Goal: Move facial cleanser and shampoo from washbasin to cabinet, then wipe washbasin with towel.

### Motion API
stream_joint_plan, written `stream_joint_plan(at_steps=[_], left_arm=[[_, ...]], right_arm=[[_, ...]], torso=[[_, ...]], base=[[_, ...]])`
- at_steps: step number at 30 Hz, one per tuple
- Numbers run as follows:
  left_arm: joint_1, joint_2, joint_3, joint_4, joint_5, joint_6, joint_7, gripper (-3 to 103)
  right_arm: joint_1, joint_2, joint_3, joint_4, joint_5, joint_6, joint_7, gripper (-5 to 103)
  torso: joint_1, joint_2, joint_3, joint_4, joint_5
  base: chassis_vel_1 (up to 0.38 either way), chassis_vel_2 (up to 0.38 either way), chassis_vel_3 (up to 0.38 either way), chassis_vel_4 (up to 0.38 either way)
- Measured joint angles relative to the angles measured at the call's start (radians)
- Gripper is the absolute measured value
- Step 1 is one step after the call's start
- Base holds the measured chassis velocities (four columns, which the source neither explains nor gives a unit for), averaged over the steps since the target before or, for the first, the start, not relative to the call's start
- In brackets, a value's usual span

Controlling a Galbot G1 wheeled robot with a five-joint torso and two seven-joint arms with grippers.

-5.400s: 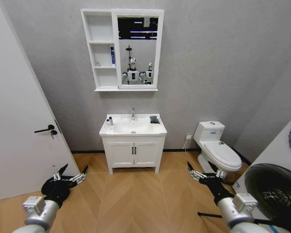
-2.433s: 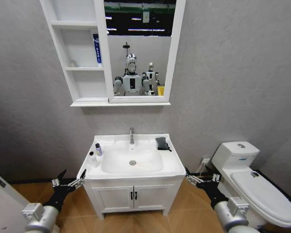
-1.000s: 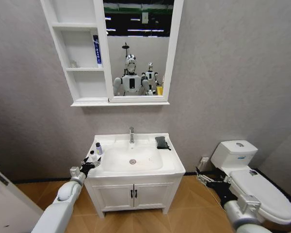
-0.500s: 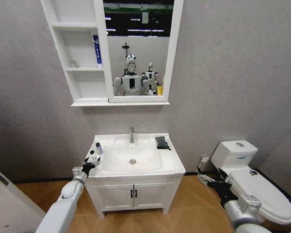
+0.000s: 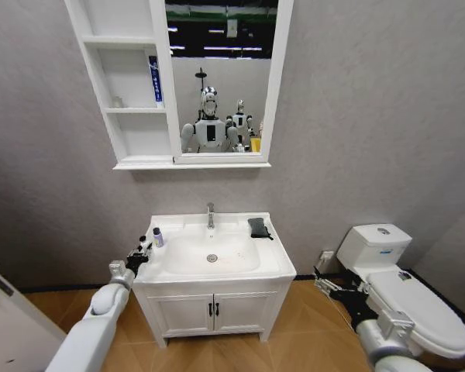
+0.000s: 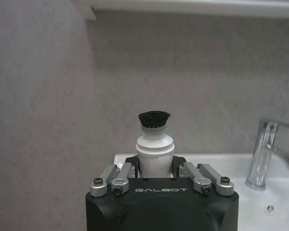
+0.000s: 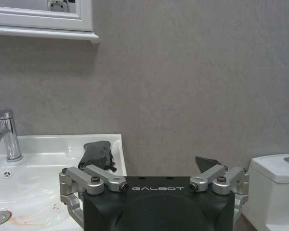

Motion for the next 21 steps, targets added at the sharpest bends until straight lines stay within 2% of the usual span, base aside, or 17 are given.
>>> stream_joint_plan(at_steps=[1, 2, 3, 4, 7, 8, 10, 11, 13, 14, 15, 17, 18, 20, 21], left_arm=[[-0.004, 0.052, -0.002, -0.068, -0.052, 0.032, -0.042, 34], [-0.004, 0.052, -0.002, -0.068, -0.052, 0.032, -0.042, 34], [-0.019, 0.119, -0.01, -0.143, -0.117, 0.069, -0.082, 34], [-0.019, 0.119, -0.01, -0.143, -0.117, 0.069, -0.082, 34], [-0.115, 0.313, -0.023, -0.264, -0.321, 0.191, -0.202, 34], [-0.115, 0.313, -0.023, -0.264, -0.321, 0.191, -0.202, 34], [-0.24, 0.42, 0.01, -0.275, -0.463, 0.268, -0.257, 34], [-0.24, 0.42, 0.01, -0.275, -0.463, 0.268, -0.257, 34], [-0.394, 0.489, 0.093, -0.253, -0.57, 0.338, -0.295, 34], [-0.394, 0.489, 0.093, -0.253, -0.57, 0.338, -0.295, 34], [-0.513, 0.513, 0.171, -0.22, -0.634, 0.379, -0.317, 34], [-0.721, 0.521, 0.326, -0.143, -0.706, 0.426, -0.34, 34], [-0.721, 0.521, 0.326, -0.143, -0.706, 0.426, -0.34, 34], [-0.906, 0.506, 0.467, -0.055, -0.753, 0.457, -0.341, 34], [-0.906, 0.506, 0.467, -0.055, -0.753, 0.457, -0.341, 34]], right_arm=[[0.003, 0.002, -0.006, -0.003, -0.004, 0.001, -0.001, 100], [0.003, 0.002, -0.006, -0.003, -0.004, 0.001, -0.001, 100], [0.006, 0.007, -0.014, -0.007, -0.009, 0.003, -0.003, 100], [0.006, 0.007, -0.014, -0.007, -0.009, 0.003, -0.003, 100], [0.012, 0.018, -0.03, -0.016, -0.024, 0.009, -0.012, 100], [0.012, 0.018, -0.03, -0.016, -0.024, 0.009, -0.012, 100], [0.016, 0.026, -0.036, -0.022, -0.03, 0.013, -0.016, 100], [0.016, 0.026, -0.036, -0.022, -0.03, 0.013, -0.016, 100], [0.018, 0.035, -0.041, -0.026, -0.034, 0.016, -0.018, 100], [0.018, 0.035, -0.041, -0.026, -0.034, 0.016, -0.018, 100], [0.018, 0.041, -0.043, -0.027, -0.036, 0.018, -0.019, 100], [0.018, 0.043, -0.043, -0.029, -0.038, 0.023, -0.02, 100], [0.018, 0.043, -0.043, -0.029, -0.038, 0.023, -0.02, 100], [0.014, 0.044, -0.036, -0.027, -0.038, 0.028, -0.02, 100], [0.014, 0.044, -0.036, -0.027, -0.038, 0.028, -0.02, 100]], torso=[[0.0, 0.0, 0.0, 0.0002, -0.0007], [0.0, 0.0, 0.0, 0.0002, -0.0007], [0.0, 0.0, 0.0, 0.0002, -0.0001], [0.0, 0.0, 0.0, 0.0002, -0.0001], [0.0, 0.0, 0.0, 0.0002, 0.0], [0.0, 0.0, 0.0, 0.0002, 0.0], [0.0, 0.0, 0.0, 0.0002, -0.0001], [0.0, 0.0, 0.0, 0.0002, -0.0001], [0.0, 0.0, 0.0, -0.0001, 0.0001], [0.0, 0.0, 0.0, -0.0001, 0.0001], [0.0, 0.0, 0.0, 0.0001, 0.0], [0.0, 0.0, 0.0, 0.0001, -0.0004], [0.0, 0.0, 0.0, 0.0001, -0.0004], [0.0, 0.0, 0.0, 0.0, -0.0001], [0.0, 0.0, 0.0, 0.0, -0.0001]], base=[[0.0, 0.0, 0.0, 0.0], [0.0, 0.0, 0.0, 0.0], [0.0, 0.0, 0.0, 0.0], [0.0, 0.0, 0.0, 0.0], [0.0, 0.0, 0.0, 0.0], [0.0, 0.0, 0.0, 0.0], [0.0, 0.0, 0.0, 0.0], [0.0, 0.0, 0.0, 0.0], [0.0, 0.0, 0.0, 0.0], [0.0, 0.0, 0.0, 0.0], [0.0, 0.0, 0.0, 0.0], [0.0, 0.0, 0.0, 0.0], [0.0, 0.0, 0.0, 0.0], [0.0, 0.0, 0.0, 0.0], [0.0, 0.0, 0.0, 0.0]])
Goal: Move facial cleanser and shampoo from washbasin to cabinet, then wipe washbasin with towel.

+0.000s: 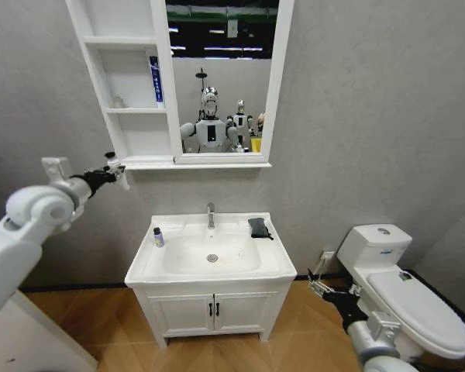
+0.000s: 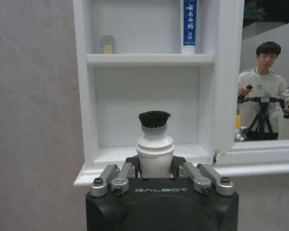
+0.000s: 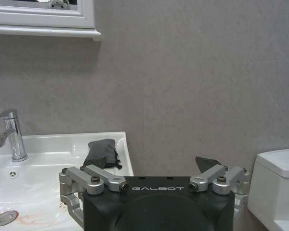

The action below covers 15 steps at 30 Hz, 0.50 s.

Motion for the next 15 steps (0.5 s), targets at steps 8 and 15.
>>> stream_joint_plan(at_steps=[8, 15], left_arm=[[-0.544, -0.264, 0.446, 0.529, 0.095, -0.074, 0.18, 34], [-0.622, -0.452, 0.484, 0.796, 0.232, -0.169, 0.29, 34]], right_arm=[[-0.004, 0.012, 0.02, -0.004, 0.007, 0.014, -0.001, 100], [-0.011, 0.029, 0.031, -0.011, 0.009, 0.032, -0.005, 100]], torso=[[0.0, 0.0, 0.0, 0.0003, -0.0003], [0.0, 0.0, 0.0, -0.0011, 0.0007]], base=[[0.0, 0.0, 0.0, 0.0], [0.0, 0.0, 0.0, 0.0]])
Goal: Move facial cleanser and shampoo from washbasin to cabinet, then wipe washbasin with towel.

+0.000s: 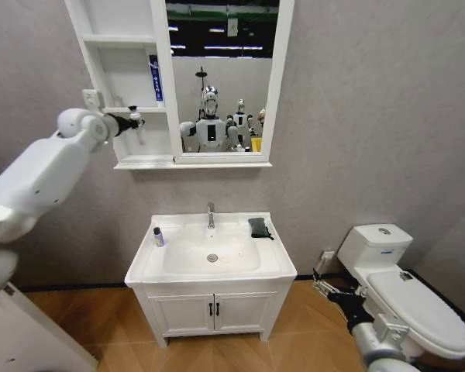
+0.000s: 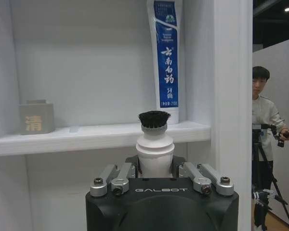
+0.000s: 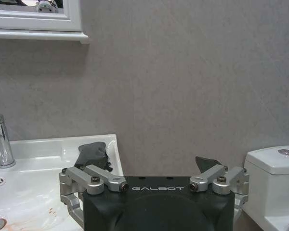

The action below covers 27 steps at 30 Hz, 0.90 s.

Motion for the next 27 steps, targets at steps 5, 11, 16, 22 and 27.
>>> stream_joint_plan(at_steps=[5, 11, 16, 22, 27], left_arm=[[0.02, -0.065, -0.025, 0.127, 0.095, -0.037, 0.017, 33], [0.035, -0.083, -0.069, 0.204, 0.179, -0.055, 0.04, 33], [0.037, -0.082, -0.085, 0.228, 0.211, -0.049, 0.059, 33], [0.037, -0.086, -0.11, 0.271, 0.282, -0.025, 0.074, 33], [0.034, -0.083, -0.117, 0.28, 0.318, 0.003, 0.08, 33]], right_arm=[[0.01, -0.004, 0.007, -0.014, 0.015, 0.002, 0.0, 100], [0.019, -0.012, 0.007, -0.025, 0.02, 0.003, -0.001, 100], [0.023, -0.015, 0.005, -0.03, 0.022, 0.003, -0.001, 100], [0.021, -0.015, 0.008, -0.03, 0.026, 0.003, 0.0, 100], [0.018, -0.014, 0.012, -0.032, 0.026, 0.01, 0.0, 100]], torso=[[0.0, 0.0, 0.0, 0.0015, -0.0008], [0.0, 0.0, 0.0, 0.0014, -0.0006], [0.0, 0.0, 0.0, 0.0011, -0.0004], [0.0, 0.0, 0.0, 0.0011, -0.0006], [0.0, 0.0, 0.0, 0.0011, -0.0006]], base=[[0.0, 0.0, 0.0, 0.0], [0.0, 0.0, 0.0, 0.0], [0.0, 0.0, 0.0, 0.0], [0.0, 0.0, 0.0, 0.0], [0.0, 0.0, 0.0, 0.0]])
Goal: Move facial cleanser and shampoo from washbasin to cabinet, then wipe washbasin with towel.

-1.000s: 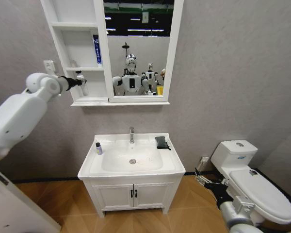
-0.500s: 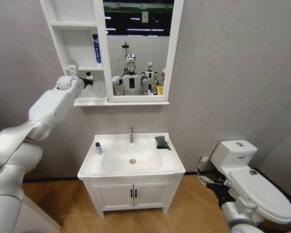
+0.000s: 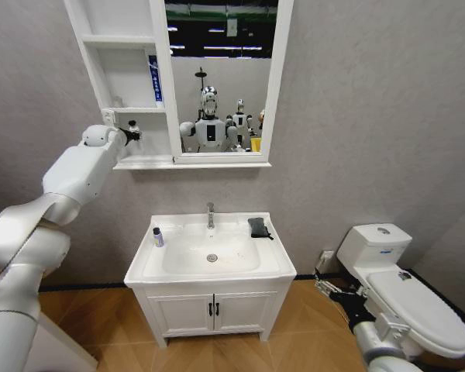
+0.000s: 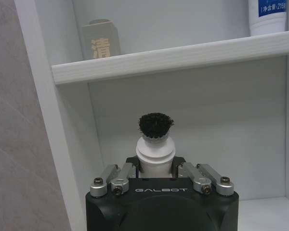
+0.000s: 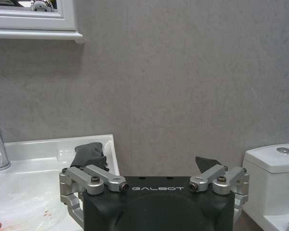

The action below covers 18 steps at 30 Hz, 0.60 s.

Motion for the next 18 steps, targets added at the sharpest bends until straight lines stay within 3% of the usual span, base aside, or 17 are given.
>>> stream_joint_plan(at_steps=[10, 15, 17, 18], left_arm=[[-0.001, -0.003, -0.013, 0.002, 0.01, 0.046, -0.005, 30], [-0.001, -0.014, -0.024, 0.018, 0.013, 0.041, -0.011, 46], [-0.001, -0.019, -0.031, 0.024, 0.013, 0.039, -0.011, 57], [-0.001, -0.019, -0.031, 0.024, 0.013, 0.039, -0.011, 57]], right_arm=[[0.001, 0.0, -0.003, -0.003, 0.001, -0.001, 0.003, 100], [-0.001, 0.002, -0.004, -0.004, -0.003, -0.002, 0.003, 100], [-0.003, 0.003, -0.005, -0.004, -0.005, -0.002, 0.002, 100], [-0.003, 0.003, -0.005, -0.004, -0.005, -0.002, 0.002, 100]], torso=[[0.0, 0.0, 0.0, 0.0, 0.0], [0.0, 0.0, 0.0, 0.0, 0.0], [0.0, 0.0, 0.0, -0.0001, 0.0], [0.0, 0.0, 0.0, -0.0001, 0.0]], base=[[0.0, 0.0, 0.0, 0.0], [0.0, 0.0, 0.0, 0.0], [0.0, 0.0, 0.0, 0.0], [0.0, 0.0, 0.0, 0.0]])
